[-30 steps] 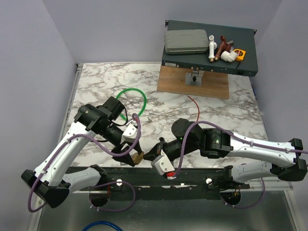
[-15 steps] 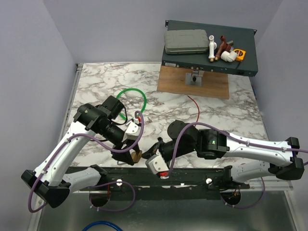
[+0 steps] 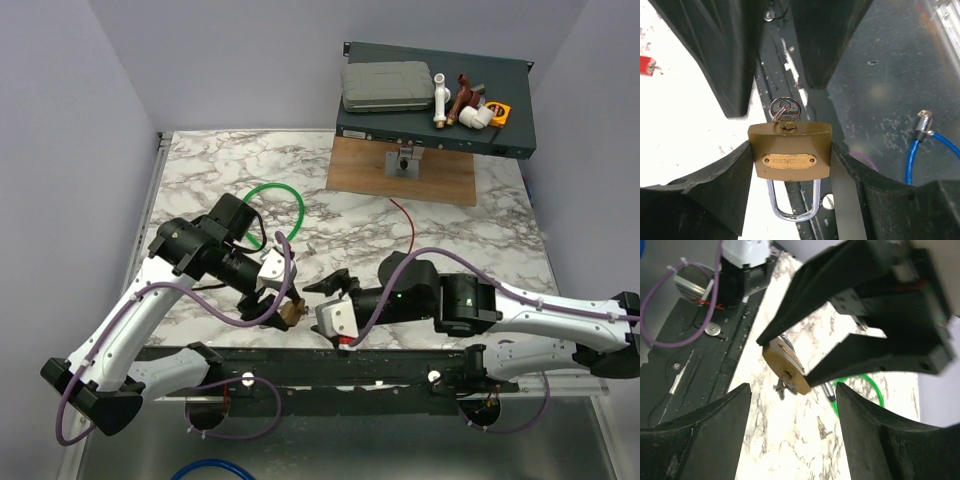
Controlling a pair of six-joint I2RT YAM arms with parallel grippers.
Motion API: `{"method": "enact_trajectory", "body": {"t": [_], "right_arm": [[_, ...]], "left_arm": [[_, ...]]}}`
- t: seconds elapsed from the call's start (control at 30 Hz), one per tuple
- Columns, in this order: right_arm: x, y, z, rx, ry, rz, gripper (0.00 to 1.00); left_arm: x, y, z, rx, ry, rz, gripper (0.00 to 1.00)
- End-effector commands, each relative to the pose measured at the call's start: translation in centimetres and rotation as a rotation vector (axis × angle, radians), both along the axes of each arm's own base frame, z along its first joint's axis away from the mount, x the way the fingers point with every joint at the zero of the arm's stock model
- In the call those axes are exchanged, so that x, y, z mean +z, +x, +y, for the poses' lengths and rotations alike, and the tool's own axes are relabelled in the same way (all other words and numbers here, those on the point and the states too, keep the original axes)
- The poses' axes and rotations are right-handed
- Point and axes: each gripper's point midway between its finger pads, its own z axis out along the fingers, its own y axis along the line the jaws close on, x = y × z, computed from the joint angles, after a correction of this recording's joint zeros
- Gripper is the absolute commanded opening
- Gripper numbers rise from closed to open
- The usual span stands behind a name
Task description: Unlock with the key
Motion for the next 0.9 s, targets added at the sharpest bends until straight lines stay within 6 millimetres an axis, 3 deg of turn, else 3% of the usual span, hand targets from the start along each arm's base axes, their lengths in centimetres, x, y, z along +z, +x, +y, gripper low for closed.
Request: {"method": "enact_trajectory", "body": {"t": [0.0,0.1,0.2,0.3,0.47,0.6,0.73,0.87], "right_arm": [[4.6,1.4,-1.7,-0.162,0.125,0.082,0.73],[5.5,2.0,-2.2,-0.248,0.151,0.168,0.74],[5.5,4.0,-2.6,-0.447,0.195,0.305,0.78],[5.0,6.1,-2.6,-0.609,0.25,0.47,0.77],[4.2,7.9,-1.9,-0.675,0.33,0.733,0.77],[4.5,10.0,-2.2,-0.668,0.356,0.869,0.74],[4.8,10.7,-1.6,-0.585,0.355,0.985,0.73],[3.5,10.8,0.2,-0.548,0.305,1.021,0.75]], "left_arm": [[-0.4,1.9,0.1,0.03,0.008,-0.155,0.0],[-1.8,3.6,0.7,0.078,0.071,-0.232,0.0],[-2.4,5.8,1.2,0.143,0.115,-0.338,0.0],[-2.3,8.2,1.7,0.216,0.159,-0.442,0.0],[-2.0,12.3,3.2,0.347,0.236,-0.663,0.0],[-0.6,13.1,4.1,0.375,0.224,-0.824,0.0],[0.8,13.4,4.2,0.422,0.164,-0.923,0.0],[0.0,12.9,3.9,0.438,0.159,-0.904,0.0]]}}
